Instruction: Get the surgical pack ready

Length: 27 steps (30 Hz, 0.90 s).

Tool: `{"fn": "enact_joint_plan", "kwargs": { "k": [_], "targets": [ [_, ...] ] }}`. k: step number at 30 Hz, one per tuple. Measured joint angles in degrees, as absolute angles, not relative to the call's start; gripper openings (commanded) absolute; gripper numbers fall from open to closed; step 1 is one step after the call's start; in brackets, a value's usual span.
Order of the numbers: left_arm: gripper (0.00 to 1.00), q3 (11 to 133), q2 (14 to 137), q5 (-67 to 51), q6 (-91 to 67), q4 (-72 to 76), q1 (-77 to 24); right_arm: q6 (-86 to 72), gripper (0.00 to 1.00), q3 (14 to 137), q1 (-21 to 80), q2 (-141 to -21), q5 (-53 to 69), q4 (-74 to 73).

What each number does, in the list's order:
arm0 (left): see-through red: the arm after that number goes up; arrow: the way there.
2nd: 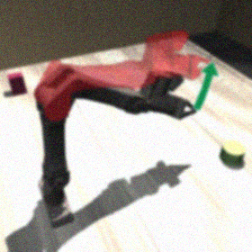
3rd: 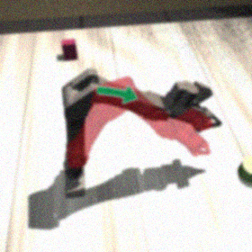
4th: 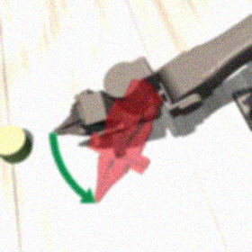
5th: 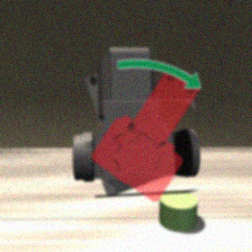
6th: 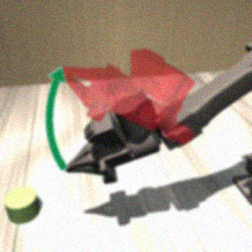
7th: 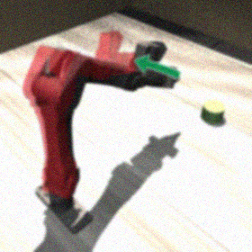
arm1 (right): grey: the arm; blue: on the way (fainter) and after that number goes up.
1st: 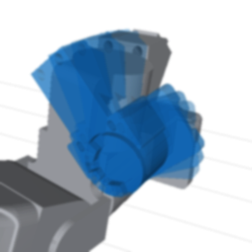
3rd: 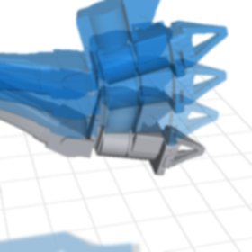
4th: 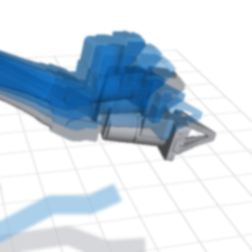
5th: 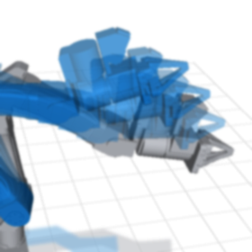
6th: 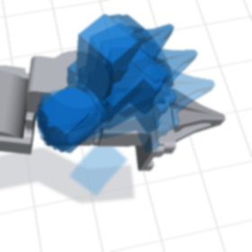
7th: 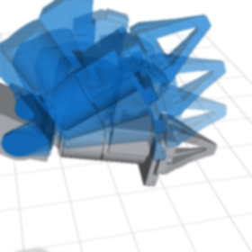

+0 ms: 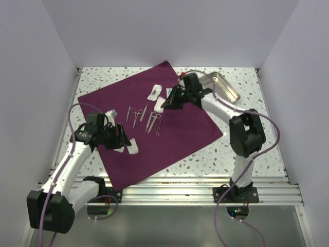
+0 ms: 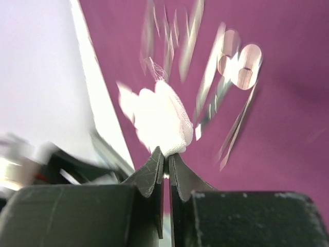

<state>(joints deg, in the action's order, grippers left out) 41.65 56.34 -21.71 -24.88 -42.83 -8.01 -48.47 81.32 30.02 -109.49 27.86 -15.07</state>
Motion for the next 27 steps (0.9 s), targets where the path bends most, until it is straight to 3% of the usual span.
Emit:
{"fn": "enact_joint_plan", "kwargs": {
  "k": [12,19,27],
  "targets": [
    [0.61,36.0,55.4,-22.6,-25.0,-42.5,-8.0,-47.4,0.0,105.6,5.8,-124.8,21.6,-12.6],
    [0.61,35.8,56.3,-23.0,-25.9,-41.9,-8.0,-47.8,0.0,109.7,2.4,-134.6,19.2,-12.5],
    [0.61,35.7,58.1,-23.0,-26.0,-40.9,-8.0,-49.4,0.0,109.7,0.7,-136.1,18.9,-10.1]
  ]
}}
